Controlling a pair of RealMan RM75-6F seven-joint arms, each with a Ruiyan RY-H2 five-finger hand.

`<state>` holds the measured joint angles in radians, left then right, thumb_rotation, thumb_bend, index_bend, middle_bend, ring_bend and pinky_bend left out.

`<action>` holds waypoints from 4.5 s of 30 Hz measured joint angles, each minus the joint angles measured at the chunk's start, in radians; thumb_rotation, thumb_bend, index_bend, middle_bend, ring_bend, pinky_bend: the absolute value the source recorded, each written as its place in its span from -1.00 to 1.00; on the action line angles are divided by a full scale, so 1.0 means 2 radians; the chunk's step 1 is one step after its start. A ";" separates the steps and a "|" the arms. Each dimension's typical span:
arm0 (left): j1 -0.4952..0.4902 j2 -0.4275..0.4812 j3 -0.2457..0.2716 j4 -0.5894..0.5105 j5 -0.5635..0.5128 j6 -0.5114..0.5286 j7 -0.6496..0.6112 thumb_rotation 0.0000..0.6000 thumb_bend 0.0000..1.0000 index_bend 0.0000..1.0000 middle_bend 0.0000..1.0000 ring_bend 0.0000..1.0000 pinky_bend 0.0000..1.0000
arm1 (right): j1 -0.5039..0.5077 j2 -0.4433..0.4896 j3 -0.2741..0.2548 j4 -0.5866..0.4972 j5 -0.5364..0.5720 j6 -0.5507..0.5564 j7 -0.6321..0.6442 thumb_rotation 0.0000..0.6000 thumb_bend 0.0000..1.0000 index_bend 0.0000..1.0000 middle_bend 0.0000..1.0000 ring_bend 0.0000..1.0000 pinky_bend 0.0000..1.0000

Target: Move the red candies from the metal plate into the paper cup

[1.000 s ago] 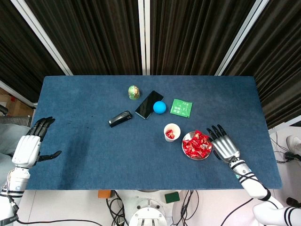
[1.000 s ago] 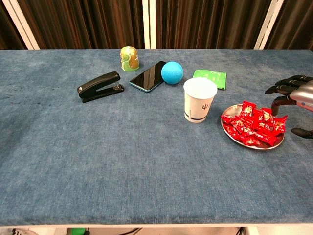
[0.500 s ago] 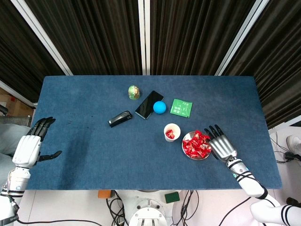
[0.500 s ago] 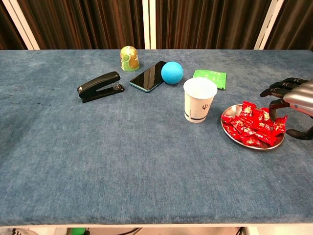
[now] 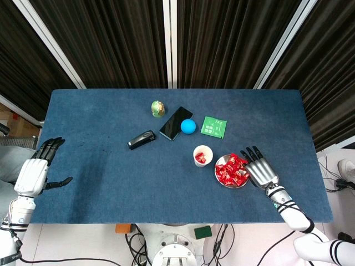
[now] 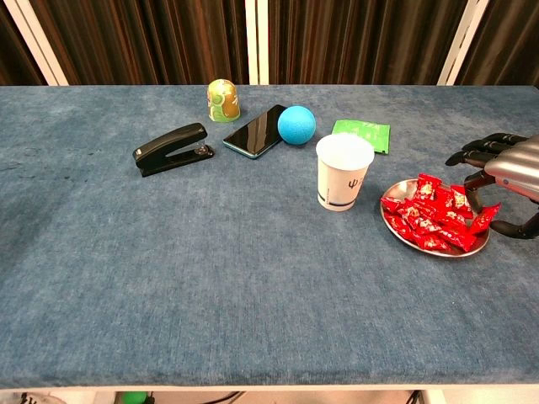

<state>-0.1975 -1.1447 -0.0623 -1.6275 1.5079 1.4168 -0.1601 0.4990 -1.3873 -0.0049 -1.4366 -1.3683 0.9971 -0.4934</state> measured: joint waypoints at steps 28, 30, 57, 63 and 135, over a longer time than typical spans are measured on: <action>0.002 0.002 -0.001 0.000 0.000 0.005 -0.004 1.00 -0.83 -0.79 -0.87 -0.90 -0.55 | 0.003 0.028 0.021 -0.040 -0.047 0.057 0.027 1.00 -0.19 0.24 -0.84 -1.00 -1.00; 0.002 0.003 -0.001 0.000 0.001 0.006 -0.004 1.00 -0.83 -0.80 -0.87 -0.90 -0.55 | 0.008 0.030 0.030 -0.045 -0.049 0.058 0.028 1.00 -0.19 0.24 -0.84 -1.00 -1.00; 0.006 0.006 -0.003 0.006 -0.001 0.011 -0.017 1.00 -0.83 -0.79 -0.87 -0.90 -0.55 | 0.134 -0.054 0.096 -0.043 0.020 -0.033 -0.064 1.00 -0.23 -0.14 -0.86 -1.00 -1.00; 0.005 0.006 -0.003 0.005 0.001 0.009 -0.016 1.00 -0.83 -0.79 -0.87 -0.90 -0.56 | 0.133 -0.043 0.090 -0.055 0.025 -0.027 -0.066 1.00 -0.23 -0.28 -0.87 -1.00 -1.00; 0.006 0.007 0.000 -0.002 0.002 0.008 -0.006 1.00 -0.83 -0.79 -0.87 -0.90 -0.55 | 0.038 -0.026 -0.011 -0.020 -0.032 -0.020 0.000 1.00 -0.25 -0.11 -0.86 -1.00 -1.00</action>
<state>-0.1862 -1.1315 -0.0622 -1.6309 1.5120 1.4326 -0.1711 0.5749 -1.4396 -0.0273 -1.4759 -1.4331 0.9567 -0.4929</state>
